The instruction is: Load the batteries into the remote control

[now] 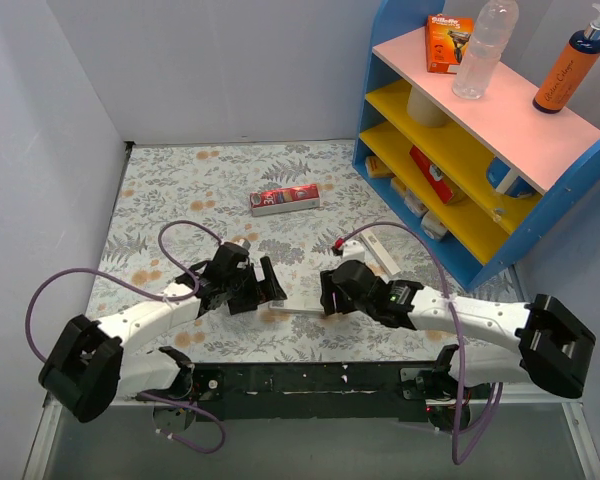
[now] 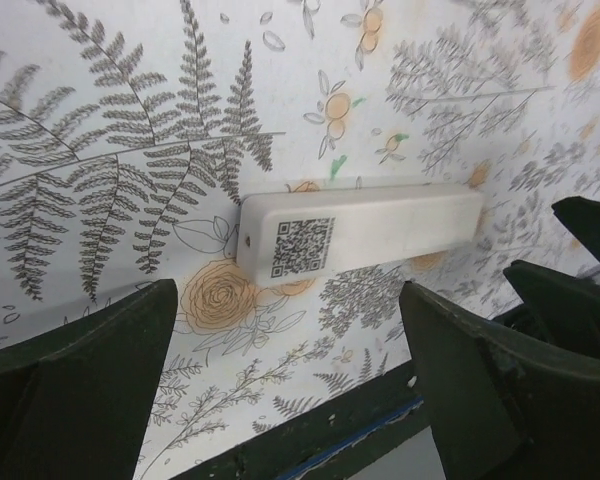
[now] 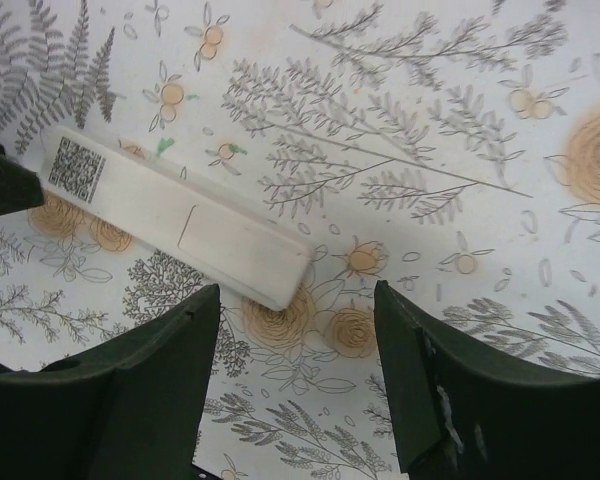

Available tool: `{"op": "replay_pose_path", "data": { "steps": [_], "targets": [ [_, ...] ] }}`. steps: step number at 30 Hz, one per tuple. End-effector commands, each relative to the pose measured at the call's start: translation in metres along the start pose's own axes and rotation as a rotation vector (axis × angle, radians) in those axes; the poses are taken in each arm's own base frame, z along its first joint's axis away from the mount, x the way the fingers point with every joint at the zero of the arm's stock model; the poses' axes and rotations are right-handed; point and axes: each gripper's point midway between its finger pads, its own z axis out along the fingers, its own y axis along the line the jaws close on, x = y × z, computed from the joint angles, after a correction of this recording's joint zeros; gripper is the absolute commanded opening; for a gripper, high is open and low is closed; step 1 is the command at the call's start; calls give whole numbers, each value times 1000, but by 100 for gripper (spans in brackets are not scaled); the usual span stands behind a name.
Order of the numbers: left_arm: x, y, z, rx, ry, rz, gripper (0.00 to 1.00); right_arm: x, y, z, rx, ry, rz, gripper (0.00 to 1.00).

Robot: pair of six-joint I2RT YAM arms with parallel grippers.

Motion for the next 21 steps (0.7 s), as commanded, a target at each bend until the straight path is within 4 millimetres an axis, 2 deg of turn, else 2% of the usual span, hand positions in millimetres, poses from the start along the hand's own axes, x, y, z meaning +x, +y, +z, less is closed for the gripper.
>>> {"op": "replay_pose_path", "data": {
  "steps": [1, 2, 3, 4, 5, 7, 8, 10, 11, 12, 14, 15, 18, 21],
  "targets": [
    [-55, -23, -44, 10, -274, 38, 98, -43, -20, -25, 63, -124, 52, 70],
    [-66, -24, -55, 2, -337, 42, 98, -48, -26, -29, 80, -143, 57, 71],
    [-72, -23, -65, -13, -377, 43, 98, -62, -36, -40, 106, -199, 77, 72],
    [-80, -25, -77, -17, -432, 46, 98, -63, -45, -47, 136, -209, 73, 73],
    [-100, -28, -105, -12, -565, 32, 98, -72, -54, -55, 174, -250, 79, 73],
    [-113, -27, -135, -25, -675, 61, 98, -84, -65, -76, 197, -318, 83, 75],
    [-124, -31, -164, -2, -781, 51, 98, -90, -72, -84, 222, -357, 86, 76],
    [-134, -31, -197, 15, -899, 46, 98, -101, -80, -104, 228, -427, 109, 77],
    [-137, -35, -226, 64, -983, 29, 98, -102, -86, -111, 247, -450, 106, 77],
    [-143, -31, -244, 57, -1060, 0, 98, -108, -89, -123, 238, -493, 121, 78],
    [-146, -27, -273, 65, -1158, -2, 98, -111, -96, -134, 253, -534, 117, 78],
    [-147, -27, -296, 99, -1227, -20, 98, -114, -99, -143, 246, -567, 132, 79],
    [-144, -24, -333, 130, -1336, -3, 98, -116, -108, -159, 251, -628, 152, 79],
    [-142, -22, -352, 154, -1396, 6, 98, -118, -114, -169, 250, -672, 168, 79]
  ]
}}
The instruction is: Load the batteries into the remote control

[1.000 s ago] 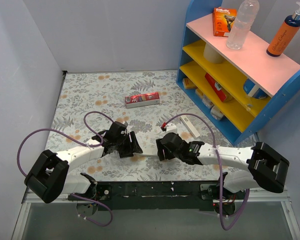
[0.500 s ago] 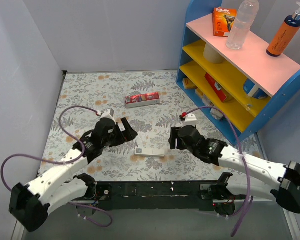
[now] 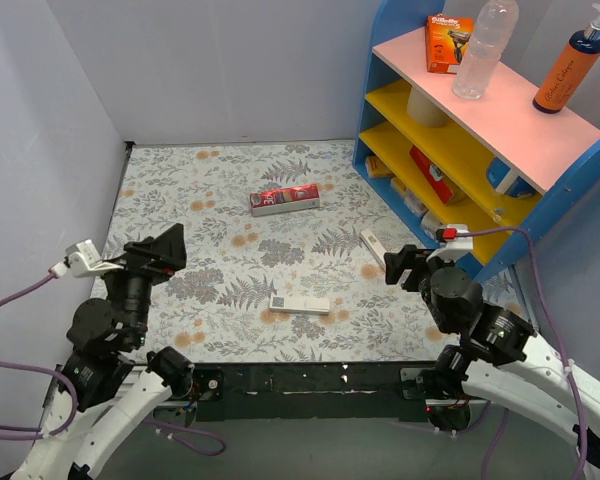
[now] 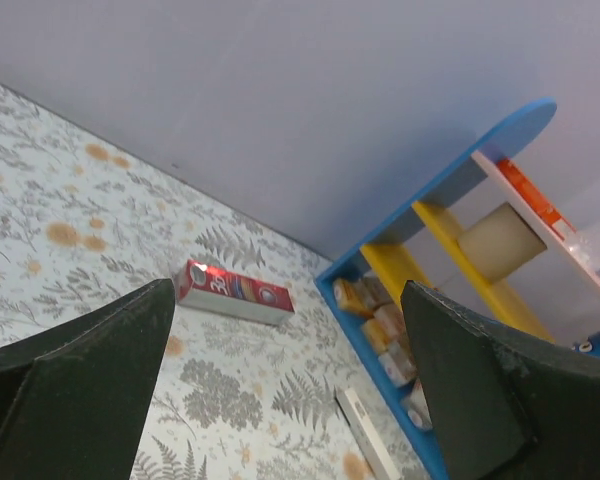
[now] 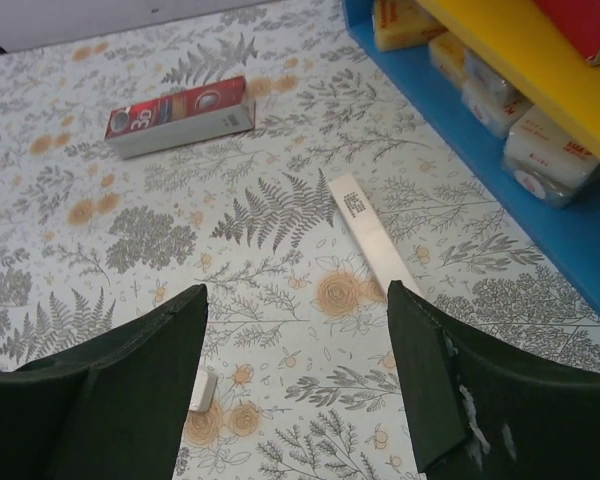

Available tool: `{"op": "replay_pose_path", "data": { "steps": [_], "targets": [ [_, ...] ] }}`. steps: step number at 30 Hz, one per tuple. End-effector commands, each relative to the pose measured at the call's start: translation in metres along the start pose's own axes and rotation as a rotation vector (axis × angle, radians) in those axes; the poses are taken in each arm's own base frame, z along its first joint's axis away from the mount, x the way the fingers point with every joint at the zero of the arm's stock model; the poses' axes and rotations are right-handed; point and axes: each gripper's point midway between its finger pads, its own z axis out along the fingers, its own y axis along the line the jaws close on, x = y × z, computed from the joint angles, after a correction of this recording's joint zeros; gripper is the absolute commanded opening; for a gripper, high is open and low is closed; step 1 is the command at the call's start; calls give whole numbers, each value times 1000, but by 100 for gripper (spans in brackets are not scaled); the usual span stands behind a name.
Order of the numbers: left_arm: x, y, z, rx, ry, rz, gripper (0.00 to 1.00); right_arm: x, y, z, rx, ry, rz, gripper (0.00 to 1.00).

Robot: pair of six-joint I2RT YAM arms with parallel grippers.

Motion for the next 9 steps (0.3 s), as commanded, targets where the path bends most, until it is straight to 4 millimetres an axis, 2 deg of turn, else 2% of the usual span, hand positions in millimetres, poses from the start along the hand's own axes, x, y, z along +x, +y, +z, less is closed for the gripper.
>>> {"op": "replay_pose_path", "data": {
  "steps": [1, 3, 9],
  "targets": [
    [-35, 8, -9, -25, -128, 54, 98, -18, -21, -9, 62, -90, 4, 79],
    [-38, 8, -11, -17, -144, 53, 98, -21, -24, -11, 62, -107, 13, 79],
    [-32, 6, -8, 2, -140, 45, 98, -23, -25, -15, 49, -117, 24, 79]
  ]
}}
